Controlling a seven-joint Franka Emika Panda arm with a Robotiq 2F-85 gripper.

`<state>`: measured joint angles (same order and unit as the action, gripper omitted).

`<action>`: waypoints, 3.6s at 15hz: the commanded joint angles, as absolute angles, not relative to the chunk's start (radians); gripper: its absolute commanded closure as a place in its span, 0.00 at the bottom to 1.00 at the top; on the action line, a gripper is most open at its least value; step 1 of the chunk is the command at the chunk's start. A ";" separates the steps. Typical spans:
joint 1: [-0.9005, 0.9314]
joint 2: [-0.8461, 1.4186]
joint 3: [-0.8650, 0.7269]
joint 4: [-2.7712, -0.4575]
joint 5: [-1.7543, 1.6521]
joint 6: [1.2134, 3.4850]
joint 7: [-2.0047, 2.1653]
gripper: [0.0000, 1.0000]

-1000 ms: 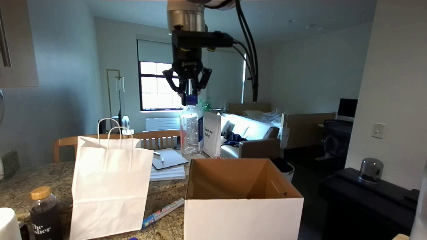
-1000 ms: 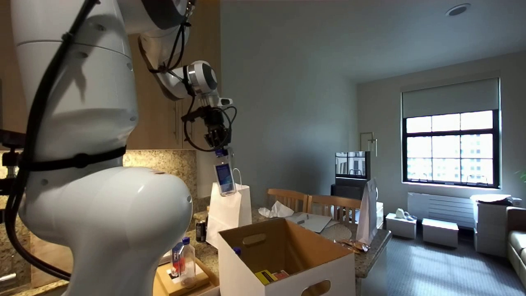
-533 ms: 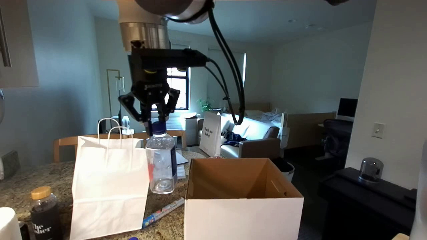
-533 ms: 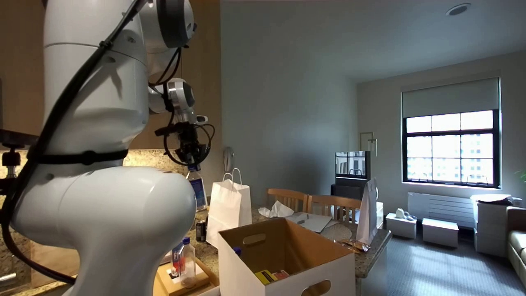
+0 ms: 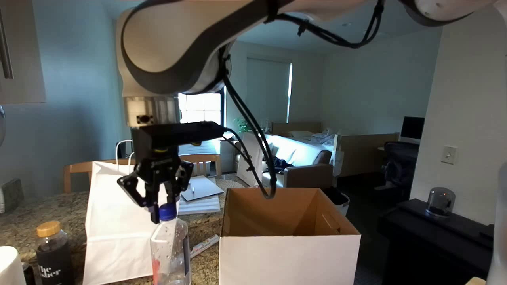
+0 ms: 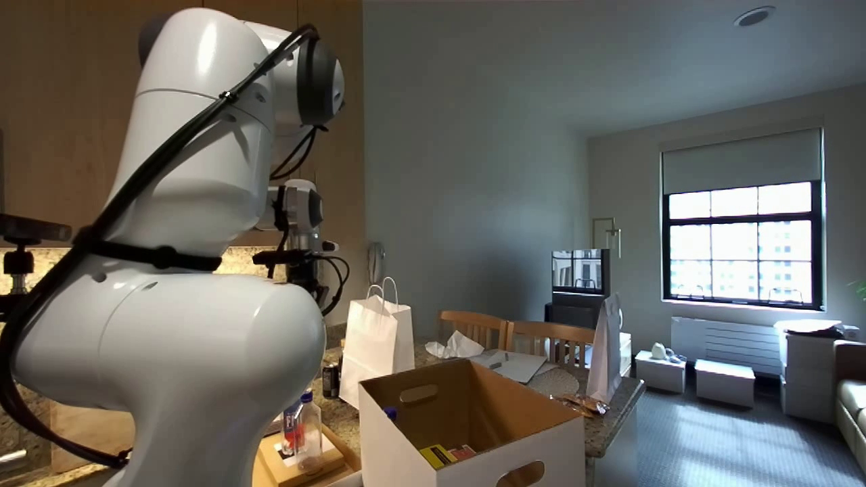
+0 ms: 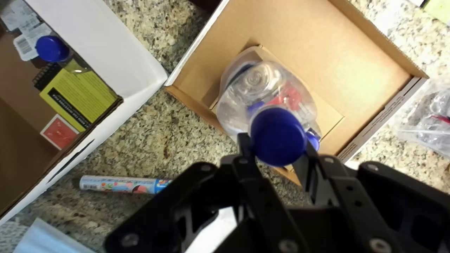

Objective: Remove two bottles from the box

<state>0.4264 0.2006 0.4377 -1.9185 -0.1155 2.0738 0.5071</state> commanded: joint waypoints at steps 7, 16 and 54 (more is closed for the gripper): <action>0.491 0.280 0.419 -2.163 0.049 2.447 0.484 0.87; 0.826 0.541 0.168 -2.155 -0.160 2.715 0.773 0.76; -0.005 -0.058 -0.160 -2.176 0.405 1.936 0.088 0.00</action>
<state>0.0468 -0.1382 -0.1522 -2.2114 0.2790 1.9931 0.1500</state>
